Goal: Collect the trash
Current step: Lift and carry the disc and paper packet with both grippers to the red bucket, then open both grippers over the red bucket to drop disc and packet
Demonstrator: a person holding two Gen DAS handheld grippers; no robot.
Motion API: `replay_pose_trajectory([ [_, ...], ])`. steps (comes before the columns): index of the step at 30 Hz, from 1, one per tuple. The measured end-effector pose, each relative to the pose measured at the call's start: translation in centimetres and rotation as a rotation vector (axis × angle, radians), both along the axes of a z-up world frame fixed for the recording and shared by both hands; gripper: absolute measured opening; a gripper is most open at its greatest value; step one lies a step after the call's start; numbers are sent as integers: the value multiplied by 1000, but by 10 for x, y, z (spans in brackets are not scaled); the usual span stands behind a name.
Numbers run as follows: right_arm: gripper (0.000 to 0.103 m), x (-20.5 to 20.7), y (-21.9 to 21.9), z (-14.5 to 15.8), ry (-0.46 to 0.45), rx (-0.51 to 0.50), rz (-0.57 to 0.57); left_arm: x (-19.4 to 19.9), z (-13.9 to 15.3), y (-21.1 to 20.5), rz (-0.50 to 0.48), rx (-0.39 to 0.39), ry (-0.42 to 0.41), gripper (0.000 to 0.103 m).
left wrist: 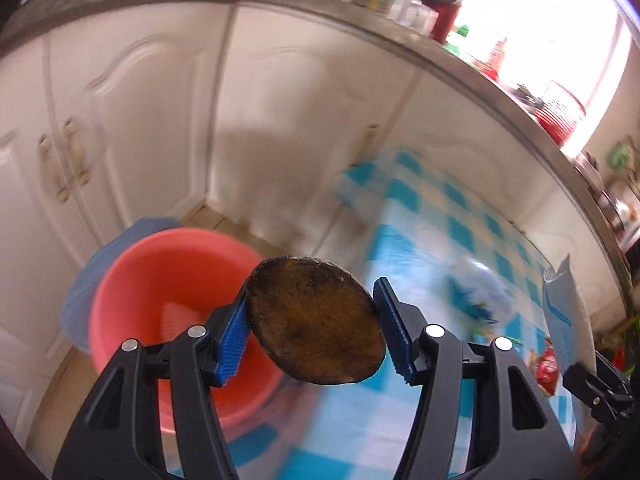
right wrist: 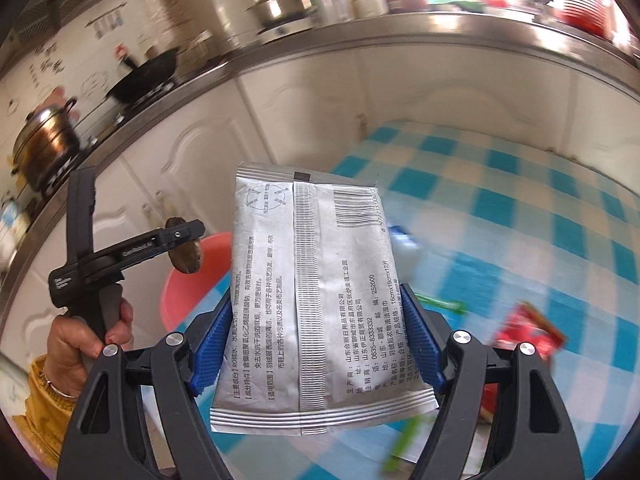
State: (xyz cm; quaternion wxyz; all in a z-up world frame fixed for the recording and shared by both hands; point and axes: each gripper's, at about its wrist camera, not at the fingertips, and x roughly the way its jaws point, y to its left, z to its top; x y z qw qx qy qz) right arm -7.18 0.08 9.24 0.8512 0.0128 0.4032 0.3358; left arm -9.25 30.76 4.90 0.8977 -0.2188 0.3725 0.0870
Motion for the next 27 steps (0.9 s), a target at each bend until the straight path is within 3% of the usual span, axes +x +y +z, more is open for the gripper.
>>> replay_pose_trajectory([
  [6, 77, -1, 89, -8, 19, -52, 174, -22, -34, 61, 118, -32, 58, 60],
  [15, 77, -2, 197, -33, 14, -169, 358, -28, -84, 99, 181, -77, 135, 60],
  [22, 83, 6, 230, -61, 29, -245, 367, -28, -108, 106, 177, -71, 183, 61],
  [25, 88, 12, 229, -67, 60, -226, 342, -30, -106, 109, 191, -69, 153, 76],
  [27, 88, 14, 226, -65, 78, -195, 326, -31, -105, 110, 194, -71, 138, 80],
])
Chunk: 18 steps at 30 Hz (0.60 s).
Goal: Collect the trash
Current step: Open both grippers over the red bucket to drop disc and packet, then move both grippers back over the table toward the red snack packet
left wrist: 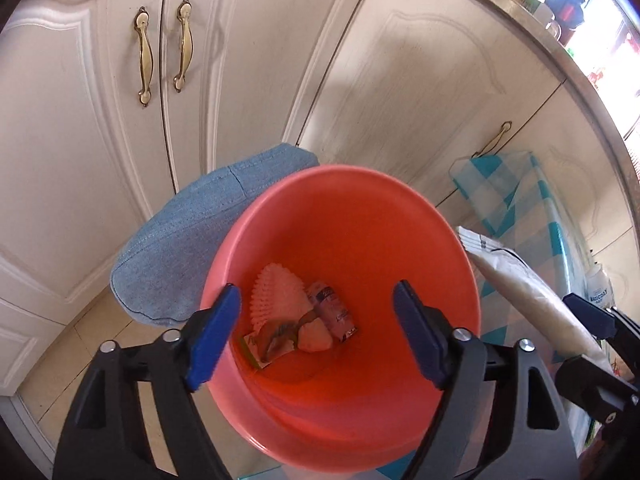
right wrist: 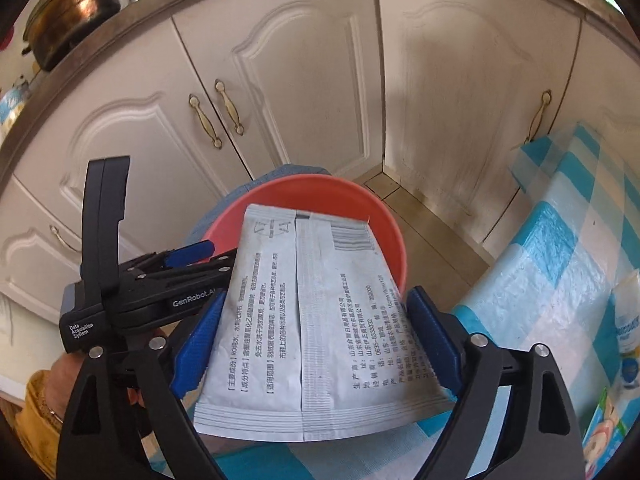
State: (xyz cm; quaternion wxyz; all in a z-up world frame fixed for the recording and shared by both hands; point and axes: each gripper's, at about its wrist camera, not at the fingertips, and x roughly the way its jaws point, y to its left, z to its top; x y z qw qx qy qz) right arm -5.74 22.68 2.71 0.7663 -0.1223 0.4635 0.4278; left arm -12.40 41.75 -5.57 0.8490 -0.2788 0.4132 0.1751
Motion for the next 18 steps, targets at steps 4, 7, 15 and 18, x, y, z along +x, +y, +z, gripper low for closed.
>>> replay_pose_trajectory([
  [4, 88, -1, -11, 12, 0, 65, -36, -4, 6, 0, 4, 30, -11, 83],
  [7, 88, -2, -26, 25, -18, 111, -69, -9, 11, 2, 22, 36, -26, 85],
  [15, 89, 1, -82, 43, -18, 192, -204, -21, 24, 1, 35, 30, -46, 88],
  [18, 89, 1, -104, 48, -24, 219, -256, -23, 28, -5, 22, 41, -42, 89],
])
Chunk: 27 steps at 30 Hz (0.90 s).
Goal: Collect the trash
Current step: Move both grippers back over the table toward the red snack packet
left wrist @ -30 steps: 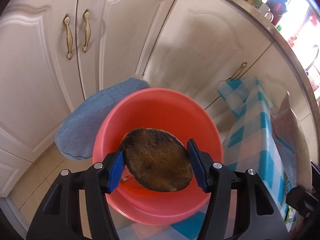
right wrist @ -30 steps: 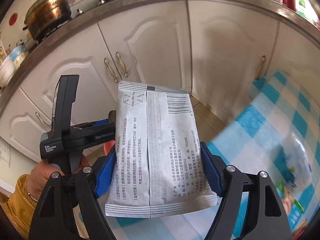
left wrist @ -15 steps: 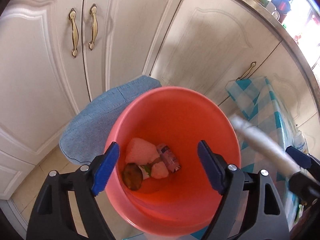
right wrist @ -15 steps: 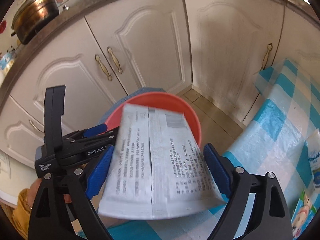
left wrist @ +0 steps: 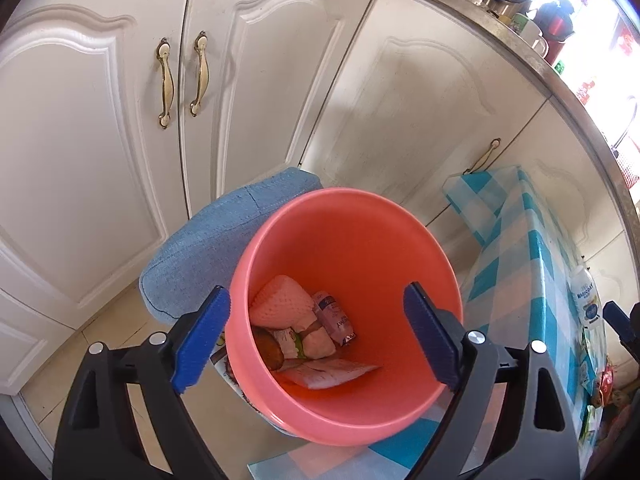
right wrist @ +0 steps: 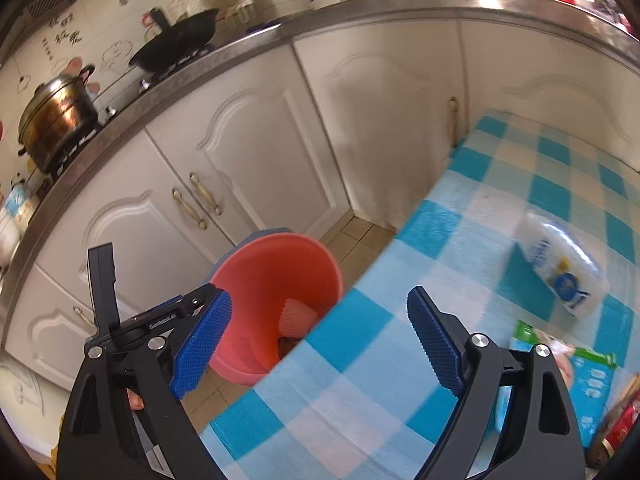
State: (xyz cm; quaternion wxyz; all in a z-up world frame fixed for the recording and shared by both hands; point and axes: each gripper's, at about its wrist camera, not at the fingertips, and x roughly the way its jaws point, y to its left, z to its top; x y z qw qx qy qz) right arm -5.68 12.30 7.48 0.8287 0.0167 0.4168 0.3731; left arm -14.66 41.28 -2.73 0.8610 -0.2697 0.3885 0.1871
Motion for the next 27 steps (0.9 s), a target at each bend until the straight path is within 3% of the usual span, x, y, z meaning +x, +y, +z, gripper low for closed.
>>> replay_pose_trajectory([
  [10, 90, -10, -69, 1, -21, 74, -132, 7, 18, -40, -78, 1, -6, 90],
  [27, 90, -22, -153, -1, -77, 140, -251, 29, 59, -152, -325, 55, -41, 90],
])
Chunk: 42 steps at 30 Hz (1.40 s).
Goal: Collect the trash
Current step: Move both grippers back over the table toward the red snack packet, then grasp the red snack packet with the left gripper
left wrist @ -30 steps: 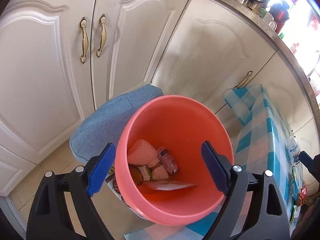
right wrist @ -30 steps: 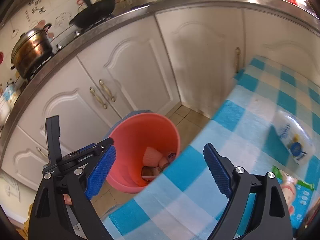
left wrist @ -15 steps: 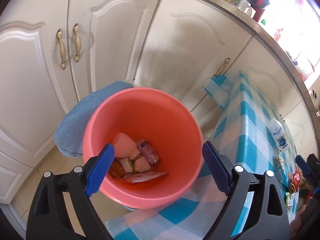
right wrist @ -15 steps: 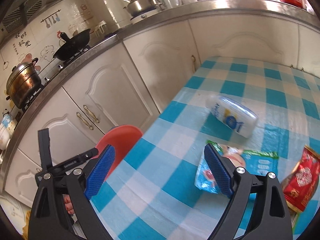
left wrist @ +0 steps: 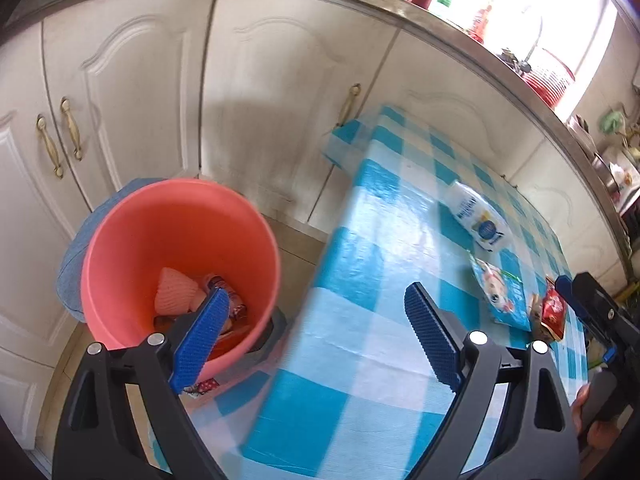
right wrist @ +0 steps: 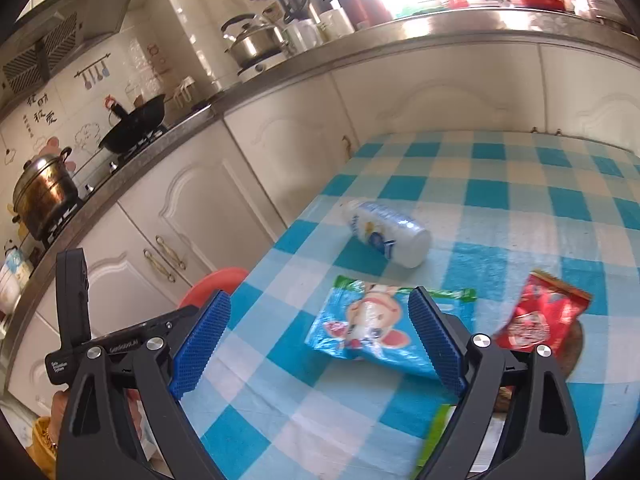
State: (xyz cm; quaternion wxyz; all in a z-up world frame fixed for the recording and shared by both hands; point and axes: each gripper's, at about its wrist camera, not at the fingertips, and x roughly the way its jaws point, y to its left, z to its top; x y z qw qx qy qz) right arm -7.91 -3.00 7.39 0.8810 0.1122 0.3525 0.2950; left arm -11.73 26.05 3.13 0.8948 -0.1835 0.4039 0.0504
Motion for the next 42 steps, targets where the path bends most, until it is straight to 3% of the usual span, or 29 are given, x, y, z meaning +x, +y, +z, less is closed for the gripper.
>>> replay_pose_trajectory([
  [10, 91, 7, -69, 6, -4, 84, -132, 6, 11, -49, -83, 28, 2, 90],
  [16, 92, 19, -107, -1, 40, 110, -198, 11, 15, -80, -139, 38, 9, 90],
  [25, 92, 38, -170, -23, 130, 187, -306, 11, 23, -155, -377, 66, -14, 90],
  [33, 92, 46, -200, -30, 164, 232, -316, 25, 22, -228, -572, 140, -9, 90],
  [42, 92, 46, -215, -32, 174, 247, -320, 62, 7, -269, -653, 176, 32, 90],
])
